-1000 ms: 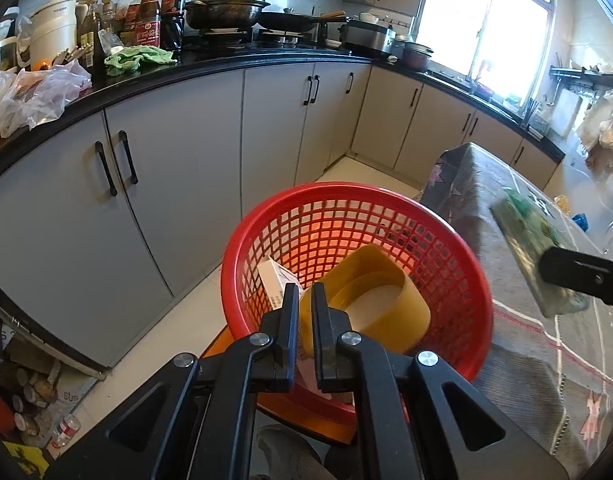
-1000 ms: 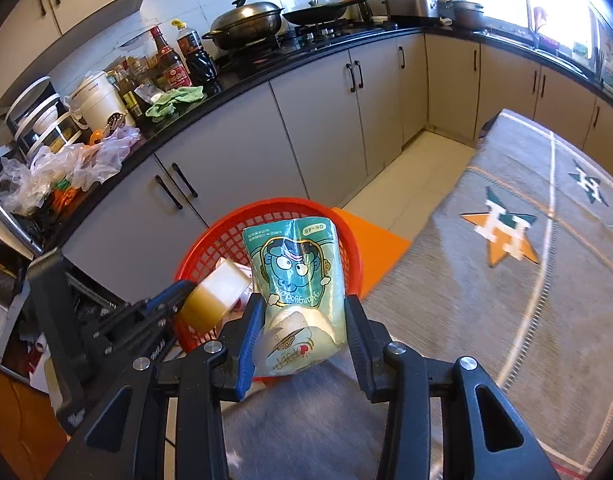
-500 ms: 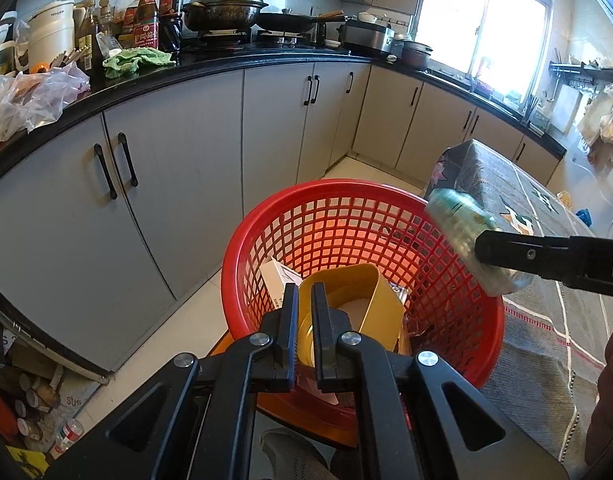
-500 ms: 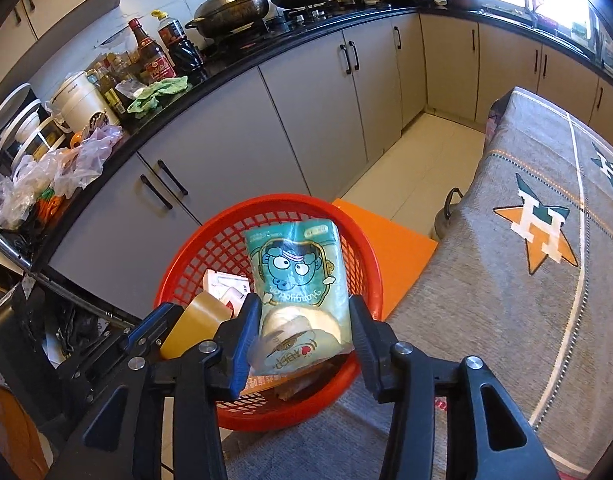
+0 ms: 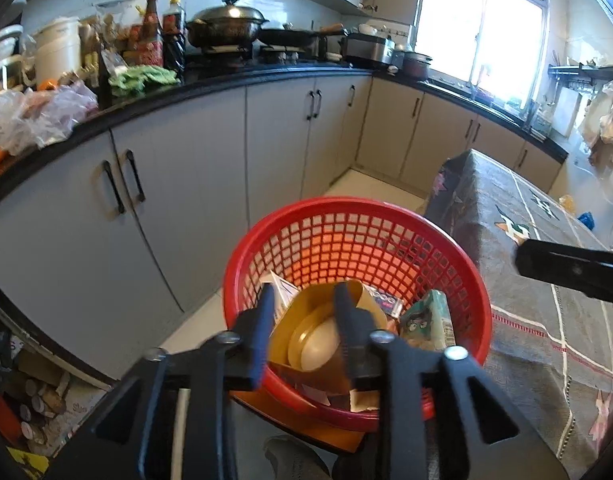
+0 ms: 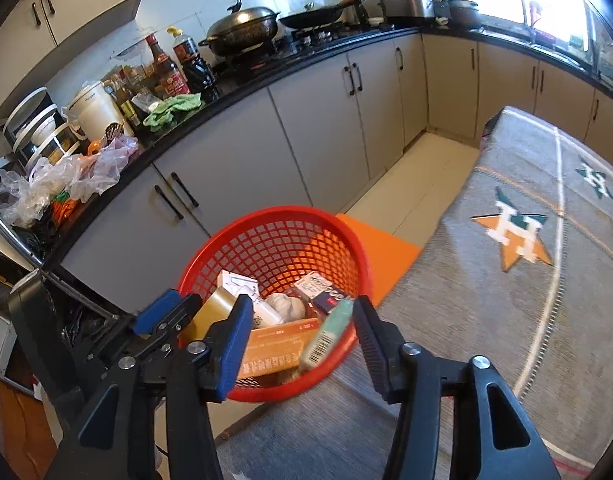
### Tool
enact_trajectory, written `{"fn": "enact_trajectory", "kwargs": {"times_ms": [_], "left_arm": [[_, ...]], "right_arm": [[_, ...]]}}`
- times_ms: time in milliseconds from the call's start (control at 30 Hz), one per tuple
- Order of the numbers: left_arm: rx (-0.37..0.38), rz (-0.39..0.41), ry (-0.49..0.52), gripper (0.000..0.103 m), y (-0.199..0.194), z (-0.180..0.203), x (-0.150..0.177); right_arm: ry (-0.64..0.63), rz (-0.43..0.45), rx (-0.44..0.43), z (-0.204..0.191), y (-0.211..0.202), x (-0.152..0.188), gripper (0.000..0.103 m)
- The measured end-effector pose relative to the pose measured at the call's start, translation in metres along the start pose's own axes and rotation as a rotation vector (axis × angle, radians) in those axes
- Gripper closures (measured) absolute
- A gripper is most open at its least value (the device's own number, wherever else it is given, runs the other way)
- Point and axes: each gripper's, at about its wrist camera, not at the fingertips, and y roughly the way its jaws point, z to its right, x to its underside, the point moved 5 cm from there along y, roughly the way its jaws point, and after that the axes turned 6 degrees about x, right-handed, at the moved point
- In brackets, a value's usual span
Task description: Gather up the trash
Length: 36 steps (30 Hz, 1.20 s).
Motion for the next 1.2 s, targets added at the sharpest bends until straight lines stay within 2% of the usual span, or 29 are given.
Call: {"fn": "enact_trajectory", "kwargs": {"times_ms": [167,233,300,367,433,500,567,733,967,1067,1200], "left_arm": [[-0.008,0.033,0.001,0.05,-0.013,0.006,-0.004],[-0.027,0.055,0.009,0.037,-0.02,0.011,-0.006],[-0.043,0.081,0.016,0.031,-0.03,0.016,-0.007],[-0.043,0.112,0.02,0.027,-0.039,0.021,-0.007],[-0.041,0.145,0.031,0.014,-0.051,0.029,-0.006],[-0.071,0.175,0.058,0.006,-0.064,0.037,-0.003],[-0.114,0.2,0.093,0.005,-0.075,0.046,0.001],[-0.242,0.204,0.148,0.001,-0.089,0.061,0.018],[-0.357,0.213,0.208,0.001,-0.11,0.08,0.035],[-0.335,0.225,0.219,0.001,-0.121,0.094,0.046],[-0.267,0.227,0.205,0.001,-0.126,0.108,0.052]], "right_arm": [[0.027,0.044,0.022,0.018,-0.026,0.008,0.03],[0.029,0.057,0.046,0.025,-0.034,0.012,0.026],[0.028,0.077,0.073,0.033,-0.045,0.02,0.016],[0.03,0.098,0.111,0.042,-0.056,0.028,0.013],[0.021,0.122,0.155,0.049,-0.066,0.036,0.01],[0.016,0.134,0.201,0.057,-0.077,0.045,0.01],[0.008,0.156,0.239,0.063,-0.091,0.056,0.009],[-0.002,0.224,0.327,0.074,-0.124,0.079,0.006],[0.011,0.283,0.404,0.091,-0.162,0.117,0.004],[0.04,0.29,0.414,0.102,-0.174,0.138,0.003],[0.05,0.289,0.465,0.11,-0.185,0.163,0.003]]}}
